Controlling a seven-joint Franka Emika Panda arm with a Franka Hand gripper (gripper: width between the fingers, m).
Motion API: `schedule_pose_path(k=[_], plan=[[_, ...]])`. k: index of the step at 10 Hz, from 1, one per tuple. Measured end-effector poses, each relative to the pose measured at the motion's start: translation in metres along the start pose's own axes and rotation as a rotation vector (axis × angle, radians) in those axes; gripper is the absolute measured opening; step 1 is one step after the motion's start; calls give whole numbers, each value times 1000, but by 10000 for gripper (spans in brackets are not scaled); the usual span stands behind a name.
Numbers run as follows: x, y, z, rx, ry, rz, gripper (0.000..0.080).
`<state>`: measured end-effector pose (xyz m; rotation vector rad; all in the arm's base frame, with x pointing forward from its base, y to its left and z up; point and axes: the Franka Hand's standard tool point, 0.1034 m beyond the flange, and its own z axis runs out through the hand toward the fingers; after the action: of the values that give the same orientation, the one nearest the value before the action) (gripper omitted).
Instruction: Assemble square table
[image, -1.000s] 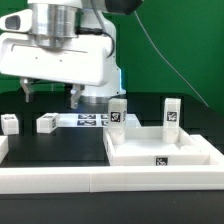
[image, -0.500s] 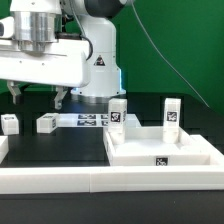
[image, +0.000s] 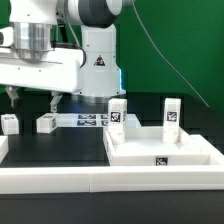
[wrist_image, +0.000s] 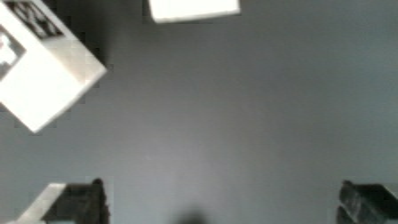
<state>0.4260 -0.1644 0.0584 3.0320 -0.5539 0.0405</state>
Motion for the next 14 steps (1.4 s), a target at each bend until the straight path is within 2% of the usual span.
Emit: schedule_pose_path(k=[1, 4, 6, 7, 10, 11, 12, 13, 14], plan=[[-2, 3, 2, -1, -8, 2, 649], [-4, 1, 3, 12, -40, -17, 649], [-11, -6, 0, 105, -216, -118, 649], [-8, -5, 3, 119, -245, -152, 649], [-14, -9, 5, 114, -478, -152, 649], [-17, -7, 5, 89, -583, -129, 649], [-19, -4, 8, 50, -666, -79, 649], [-18, -1, 11, 45, -731, -71, 649], [-14, -1, 13, 41, -725, -77, 649]])
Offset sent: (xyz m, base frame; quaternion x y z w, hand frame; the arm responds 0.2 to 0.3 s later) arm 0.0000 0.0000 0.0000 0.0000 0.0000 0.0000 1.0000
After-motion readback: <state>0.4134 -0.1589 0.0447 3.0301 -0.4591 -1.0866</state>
